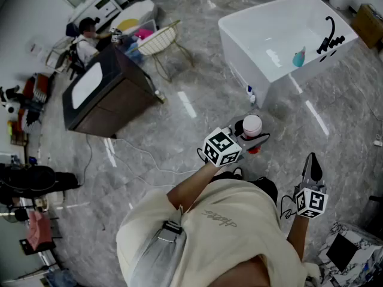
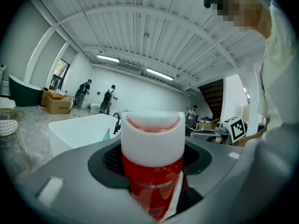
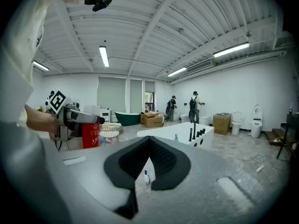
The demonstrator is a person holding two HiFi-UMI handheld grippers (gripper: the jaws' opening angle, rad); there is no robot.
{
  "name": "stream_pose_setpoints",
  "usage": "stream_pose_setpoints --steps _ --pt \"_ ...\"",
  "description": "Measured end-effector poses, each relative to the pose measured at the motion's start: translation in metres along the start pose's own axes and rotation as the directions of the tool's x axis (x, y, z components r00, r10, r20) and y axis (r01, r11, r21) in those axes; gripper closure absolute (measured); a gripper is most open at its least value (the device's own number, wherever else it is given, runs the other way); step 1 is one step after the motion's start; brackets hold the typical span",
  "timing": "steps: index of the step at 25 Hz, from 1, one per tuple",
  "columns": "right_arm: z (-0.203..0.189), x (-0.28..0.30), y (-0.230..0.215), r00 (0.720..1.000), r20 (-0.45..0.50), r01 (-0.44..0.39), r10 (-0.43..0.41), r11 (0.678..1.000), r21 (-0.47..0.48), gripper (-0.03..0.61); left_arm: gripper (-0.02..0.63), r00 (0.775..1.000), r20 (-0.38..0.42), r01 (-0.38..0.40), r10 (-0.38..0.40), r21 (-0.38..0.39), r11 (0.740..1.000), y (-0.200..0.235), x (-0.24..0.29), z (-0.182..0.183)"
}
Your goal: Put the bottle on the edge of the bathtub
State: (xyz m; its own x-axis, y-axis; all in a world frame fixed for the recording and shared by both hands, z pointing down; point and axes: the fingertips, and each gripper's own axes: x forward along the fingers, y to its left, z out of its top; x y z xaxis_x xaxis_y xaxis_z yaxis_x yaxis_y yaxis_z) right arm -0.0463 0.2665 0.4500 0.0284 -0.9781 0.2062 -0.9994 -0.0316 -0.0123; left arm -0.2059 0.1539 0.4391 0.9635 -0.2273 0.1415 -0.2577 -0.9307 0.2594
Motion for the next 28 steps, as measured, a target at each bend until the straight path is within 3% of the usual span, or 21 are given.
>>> stream_pose_setpoints --steps 19,28 --pt "-0.008 -0.009 -0.006 0.999 0.009 0.038 -0.039 0.999 0.035 0.577 0.307 0.999 -0.033 0.025 -0.024 0.003 1.0 -0.005 0.007 -0.01" --pt "-0.021 0.014 -0.048 0.999 -0.047 0.014 -0.01 0.997 0.078 0.577 0.305 0.996 -0.091 -0.005 0.003 -0.027 1.0 0.008 0.054 -0.015"
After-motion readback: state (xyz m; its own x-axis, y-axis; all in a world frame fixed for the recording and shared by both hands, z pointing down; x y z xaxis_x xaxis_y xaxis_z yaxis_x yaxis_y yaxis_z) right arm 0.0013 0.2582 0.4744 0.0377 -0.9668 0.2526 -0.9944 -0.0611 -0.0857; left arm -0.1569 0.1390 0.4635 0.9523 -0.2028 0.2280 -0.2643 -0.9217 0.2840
